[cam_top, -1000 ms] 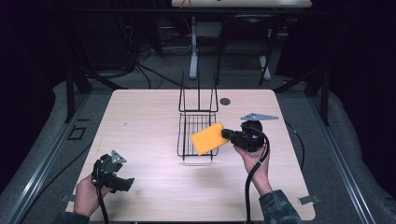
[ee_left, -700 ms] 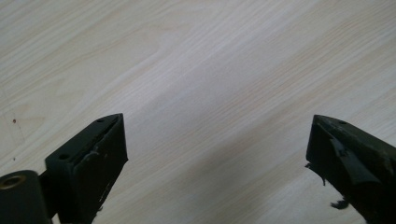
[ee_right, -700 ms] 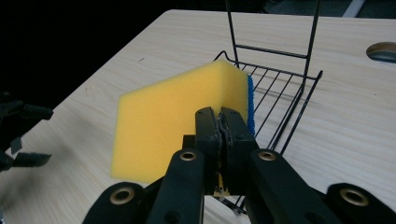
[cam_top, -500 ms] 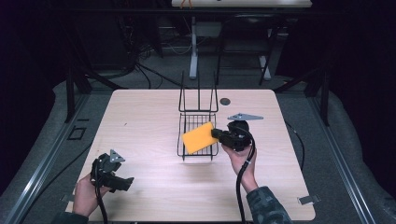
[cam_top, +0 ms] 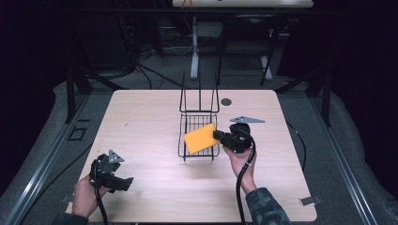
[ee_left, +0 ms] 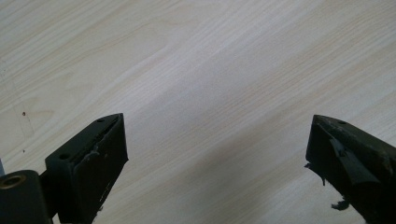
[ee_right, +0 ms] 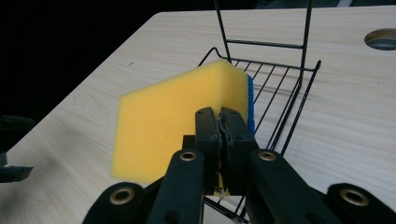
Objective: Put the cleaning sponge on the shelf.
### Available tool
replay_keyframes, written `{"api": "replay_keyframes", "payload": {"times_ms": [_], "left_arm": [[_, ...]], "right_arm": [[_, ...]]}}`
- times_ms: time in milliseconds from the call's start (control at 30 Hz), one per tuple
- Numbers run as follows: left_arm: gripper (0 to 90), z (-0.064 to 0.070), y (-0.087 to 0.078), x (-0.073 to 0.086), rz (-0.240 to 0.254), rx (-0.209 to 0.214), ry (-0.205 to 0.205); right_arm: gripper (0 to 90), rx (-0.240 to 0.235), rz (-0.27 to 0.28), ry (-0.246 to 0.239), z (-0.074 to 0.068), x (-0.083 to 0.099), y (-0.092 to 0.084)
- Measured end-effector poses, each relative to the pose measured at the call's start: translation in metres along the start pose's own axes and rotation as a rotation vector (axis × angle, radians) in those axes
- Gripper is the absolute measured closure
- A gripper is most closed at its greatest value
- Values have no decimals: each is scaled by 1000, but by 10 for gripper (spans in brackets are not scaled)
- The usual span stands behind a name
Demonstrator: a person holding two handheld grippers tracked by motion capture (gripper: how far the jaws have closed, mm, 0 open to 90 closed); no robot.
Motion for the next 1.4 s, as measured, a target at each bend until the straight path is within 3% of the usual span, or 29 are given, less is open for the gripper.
{"api": "replay_keyframes", "payload": {"times_ms": [267, 433, 533, 700, 1000, 1400], "left_arm": [[57, 5, 3, -2, -9, 9, 18], [58, 3, 1, -2, 2, 10, 4], [59, 3, 4, -4, -6, 16, 2], [60, 2, 4, -6, -4, 20, -8], [60, 6, 6, -8, -11, 20, 16], [61, 7, 7, -9, -16, 20, 17]], "right_arm": [[869, -3, -3, -2, -3, -1, 12], [869, 2, 3, -5, -5, -3, 16], [868, -8, -7, 31, -3, -2, 24], [867, 9, -13, 30, -1, 1, 32], [861, 29, -18, 60, 8, 7, 39], [818, 50, -63, 94, 16, 19, 46]]}}
Point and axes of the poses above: each handheld gripper's, and its own axes: y roughly forward along the jaws, x roughly out of its underside, z roughly to its right, the point moved 8 cm from there along y, roughly forward along the jaws, and after that the axes turned 8 degrees about -z, right-handed, at the moved point
